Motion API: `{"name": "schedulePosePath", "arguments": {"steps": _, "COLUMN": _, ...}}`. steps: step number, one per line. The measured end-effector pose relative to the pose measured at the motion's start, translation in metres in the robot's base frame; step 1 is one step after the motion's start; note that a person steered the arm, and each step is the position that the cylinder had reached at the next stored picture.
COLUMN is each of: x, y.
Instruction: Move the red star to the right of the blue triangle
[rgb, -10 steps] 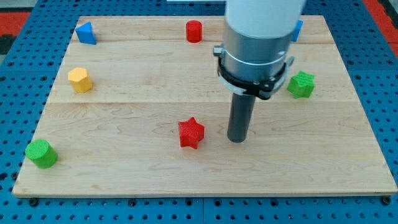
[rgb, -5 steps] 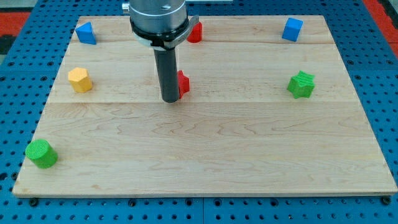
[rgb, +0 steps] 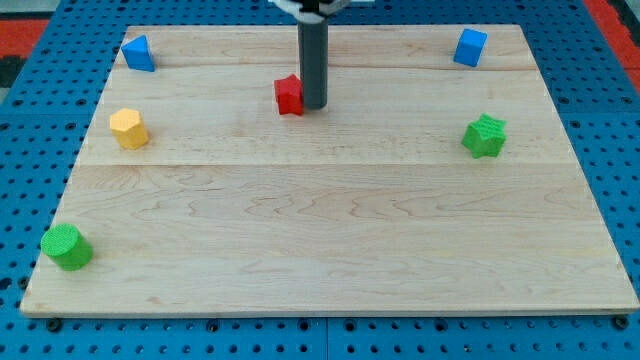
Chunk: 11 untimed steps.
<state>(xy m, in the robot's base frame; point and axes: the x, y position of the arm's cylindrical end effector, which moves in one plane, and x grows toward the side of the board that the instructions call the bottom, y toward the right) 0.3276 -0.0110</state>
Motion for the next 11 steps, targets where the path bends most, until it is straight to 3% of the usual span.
{"name": "schedulePosePath", "arguments": {"steps": 1, "x": -0.019, "y": -0.048}}
{"name": "schedulePosePath", "arguments": {"steps": 3, "x": 0.045, "y": -0.062}}
{"name": "schedulePosePath", "arguments": {"steps": 5, "x": -0.057, "y": -0.069}}
{"name": "schedulePosePath", "arguments": {"steps": 6, "x": -0.065, "y": -0.070}}
{"name": "schedulePosePath", "arguments": {"steps": 7, "x": 0.005, "y": -0.087}}
{"name": "schedulePosePath", "arguments": {"steps": 9, "x": -0.041, "y": -0.118}}
{"name": "schedulePosePath", "arguments": {"steps": 11, "x": -0.020, "y": -0.096}}
